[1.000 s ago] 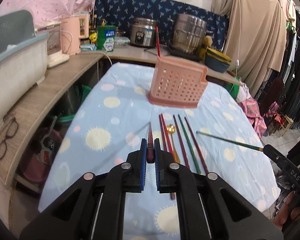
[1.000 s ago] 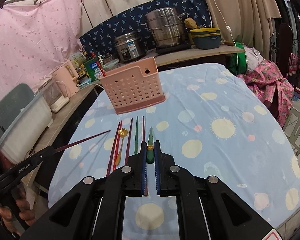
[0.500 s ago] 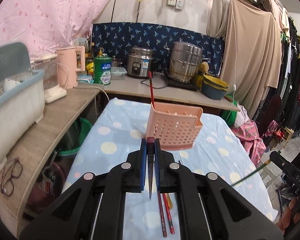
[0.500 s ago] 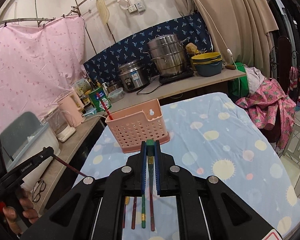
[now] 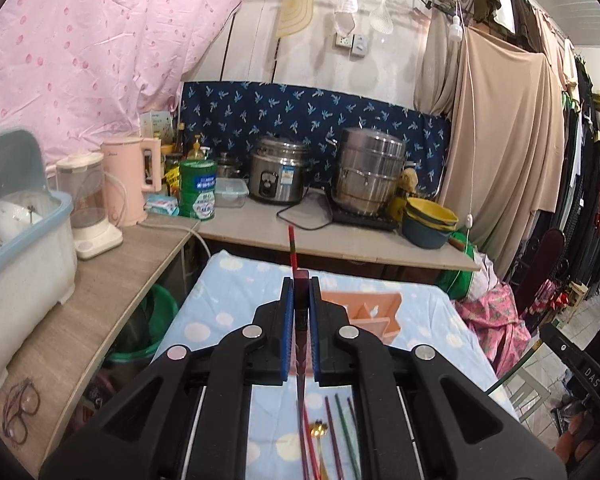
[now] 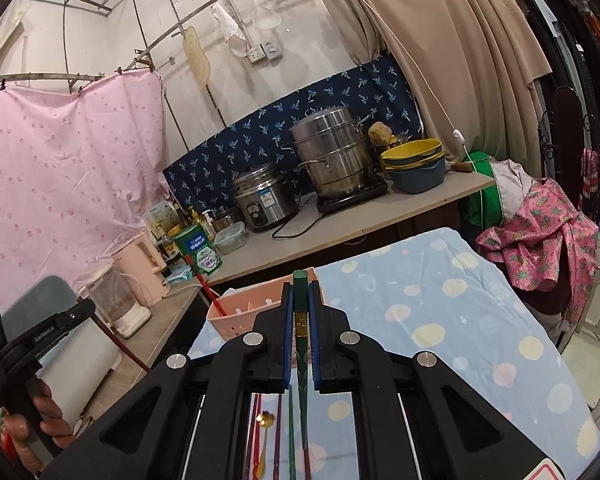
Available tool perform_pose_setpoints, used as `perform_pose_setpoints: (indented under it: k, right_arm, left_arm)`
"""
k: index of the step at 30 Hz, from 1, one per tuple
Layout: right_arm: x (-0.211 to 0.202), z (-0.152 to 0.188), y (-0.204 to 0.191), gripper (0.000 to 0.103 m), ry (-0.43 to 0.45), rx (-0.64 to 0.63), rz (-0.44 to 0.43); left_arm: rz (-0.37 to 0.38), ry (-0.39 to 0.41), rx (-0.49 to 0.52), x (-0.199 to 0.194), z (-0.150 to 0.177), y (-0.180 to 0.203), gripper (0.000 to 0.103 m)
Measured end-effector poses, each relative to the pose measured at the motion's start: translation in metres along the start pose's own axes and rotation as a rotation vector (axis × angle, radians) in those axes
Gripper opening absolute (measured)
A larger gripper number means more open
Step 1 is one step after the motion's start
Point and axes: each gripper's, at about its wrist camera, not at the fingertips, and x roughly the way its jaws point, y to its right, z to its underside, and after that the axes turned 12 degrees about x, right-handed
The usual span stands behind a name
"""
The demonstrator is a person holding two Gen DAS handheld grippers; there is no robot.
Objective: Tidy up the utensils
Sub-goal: 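Lift both chopsticks and insert them upright into the pink holder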
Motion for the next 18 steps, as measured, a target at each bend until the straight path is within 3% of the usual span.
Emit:
perform_pose_setpoints:
  k: [9, 18]
  right_arm:
    - [0.043, -0.045, -0.012, 0.007, 0.078, 0.022, -0.043]
    - [0.085, -0.077, -0.011, 0.007, 0.171, 0.080, -0.082]
  left_arm:
    - [-0.016, 0.127, 0.004, 0.021, -0.057, 0.002, 0.007]
    - [-0.032, 0.231, -0.004, 0.053, -0.086, 0.000, 0.007]
